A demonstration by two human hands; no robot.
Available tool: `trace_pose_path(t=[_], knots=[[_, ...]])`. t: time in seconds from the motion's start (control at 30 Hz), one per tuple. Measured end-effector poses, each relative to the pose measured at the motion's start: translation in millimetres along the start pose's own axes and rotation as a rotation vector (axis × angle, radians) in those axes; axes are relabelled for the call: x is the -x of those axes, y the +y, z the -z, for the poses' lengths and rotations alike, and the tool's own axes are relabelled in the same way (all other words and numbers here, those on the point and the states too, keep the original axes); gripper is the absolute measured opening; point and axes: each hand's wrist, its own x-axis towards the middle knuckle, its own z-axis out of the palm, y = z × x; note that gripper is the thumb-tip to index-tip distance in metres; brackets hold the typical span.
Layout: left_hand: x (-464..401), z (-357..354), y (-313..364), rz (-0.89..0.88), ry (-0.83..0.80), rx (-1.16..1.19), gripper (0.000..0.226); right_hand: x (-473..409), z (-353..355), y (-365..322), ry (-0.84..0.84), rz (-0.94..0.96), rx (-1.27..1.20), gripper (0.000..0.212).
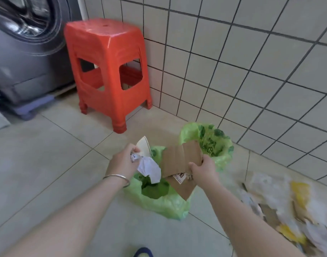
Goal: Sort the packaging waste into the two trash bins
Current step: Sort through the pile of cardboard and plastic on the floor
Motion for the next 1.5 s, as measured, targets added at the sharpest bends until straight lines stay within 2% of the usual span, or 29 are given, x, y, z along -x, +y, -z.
trace_pose_path(t=[0.17, 0.37, 0.57, 0.73, 0.83, 0.93, 1.0, 1.1, 1.2, 1.3, 1.5], knots=[[-20, -40, -26, -0.044, -0.108, -0.111, 0.026, -33, -45, 12, -0.131, -0.020, 0.179, 0.025], [-58, -91, -42, -0.125, -0.250, -0.373, 0.029, -78, -94, 22, -0.257, -0.054, 0.341, 0.028], [-82, -154, -54, -0.148, -0.447, -0.542, 0.041, -110, -141, 40, -0.348, -0.076, 0.523, 0.024], [-93, -180, -67, -0.053, -0.593, -0.552, 0.033, -122, -167, 56, -0.429, -0.095, 0.591, 0.028], [-96, -188, -72, -0.034, -0.631, -0.556, 0.030, -123, -174, 62, -0.439, -0.146, 0.530, 0.029], [-96, -186, -65, -0.015, -0.682, -0.609, 0.049, -121, -171, 57, -0.381, -0.113, 0.487, 0.031], [-91, -178, -56, -0.012, -0.670, -0.681, 0.057, -111, -162, 52, -0.363, -0.006, 0.537, 0.034], [-69, -158, -25, -0.100, -0.519, -0.783, 0.041, -86, -128, 43, -0.321, 0.179, 0.574, 0.033], [-45, -135, 24, -0.246, -0.371, -0.832, 0.023, -57, -80, 39, -0.226, 0.247, 0.507, 0.030], [-17, -123, 79, -0.366, -0.327, -0.768, 0.018, -25, -21, 45, -0.104, 0.186, 0.408, 0.029], [84, -156, 187, -0.719, -0.467, -0.666, 0.015, 55, 100, 99, 0.120, -0.007, 0.153, 0.029]])
